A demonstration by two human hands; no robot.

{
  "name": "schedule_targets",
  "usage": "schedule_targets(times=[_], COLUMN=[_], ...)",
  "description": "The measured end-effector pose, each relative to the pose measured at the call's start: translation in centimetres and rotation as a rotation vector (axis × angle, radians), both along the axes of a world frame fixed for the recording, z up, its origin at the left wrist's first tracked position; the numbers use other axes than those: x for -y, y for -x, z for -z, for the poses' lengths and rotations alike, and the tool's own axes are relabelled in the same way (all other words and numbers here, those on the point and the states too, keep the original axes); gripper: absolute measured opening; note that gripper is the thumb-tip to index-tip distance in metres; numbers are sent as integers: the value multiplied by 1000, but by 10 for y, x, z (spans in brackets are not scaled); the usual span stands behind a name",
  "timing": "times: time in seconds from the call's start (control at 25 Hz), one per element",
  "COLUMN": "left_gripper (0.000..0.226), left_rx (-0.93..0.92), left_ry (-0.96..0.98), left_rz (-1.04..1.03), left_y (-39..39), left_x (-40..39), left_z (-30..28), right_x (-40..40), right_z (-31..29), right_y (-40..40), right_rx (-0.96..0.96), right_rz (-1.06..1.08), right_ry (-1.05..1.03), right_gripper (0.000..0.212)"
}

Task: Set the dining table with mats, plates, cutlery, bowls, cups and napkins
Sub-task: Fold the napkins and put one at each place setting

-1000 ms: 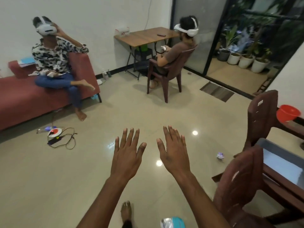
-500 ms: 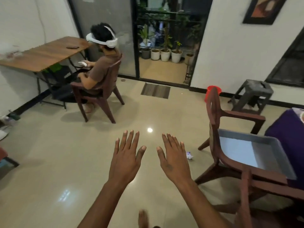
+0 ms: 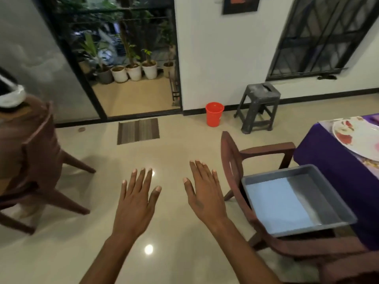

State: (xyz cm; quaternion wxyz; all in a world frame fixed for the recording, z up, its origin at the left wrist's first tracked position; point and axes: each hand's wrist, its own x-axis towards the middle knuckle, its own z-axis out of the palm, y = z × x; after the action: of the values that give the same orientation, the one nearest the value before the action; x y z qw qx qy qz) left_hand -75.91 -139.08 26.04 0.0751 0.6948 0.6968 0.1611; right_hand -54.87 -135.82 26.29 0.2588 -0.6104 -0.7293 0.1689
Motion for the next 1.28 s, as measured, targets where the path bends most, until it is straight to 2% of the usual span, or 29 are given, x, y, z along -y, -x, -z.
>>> schedule_targets(times=[0.2, 0.48, 0.64, 0.8, 1.08, 1.28], left_gripper=[71, 76, 68, 69, 78, 79], left_rx=[49, 67, 76, 79, -27, -115], left_ry=[1, 29, 58, 84, 85, 117], left_rz=[239, 592, 826, 1074, 1372, 1554], left_y=[-42, -114, -190, -265, -383, -459], left_x=[-168, -414, -523, -582, -682, -728], left_z=[5, 24, 10, 11, 36, 48], right_x=[-109, -264, -323, -369, -470, -503], right_z=[2, 29, 18, 30, 54, 55], right_y=[-38, -96, -133, -167, -247, -298], right_rx=[24, -13, -39, -119, -219, -277], right_rz=[240, 620, 867, 1125, 1364, 1549], right_ry=[-32, 87, 115, 162, 151, 165], right_gripper=[58, 57, 57, 57, 56, 55])
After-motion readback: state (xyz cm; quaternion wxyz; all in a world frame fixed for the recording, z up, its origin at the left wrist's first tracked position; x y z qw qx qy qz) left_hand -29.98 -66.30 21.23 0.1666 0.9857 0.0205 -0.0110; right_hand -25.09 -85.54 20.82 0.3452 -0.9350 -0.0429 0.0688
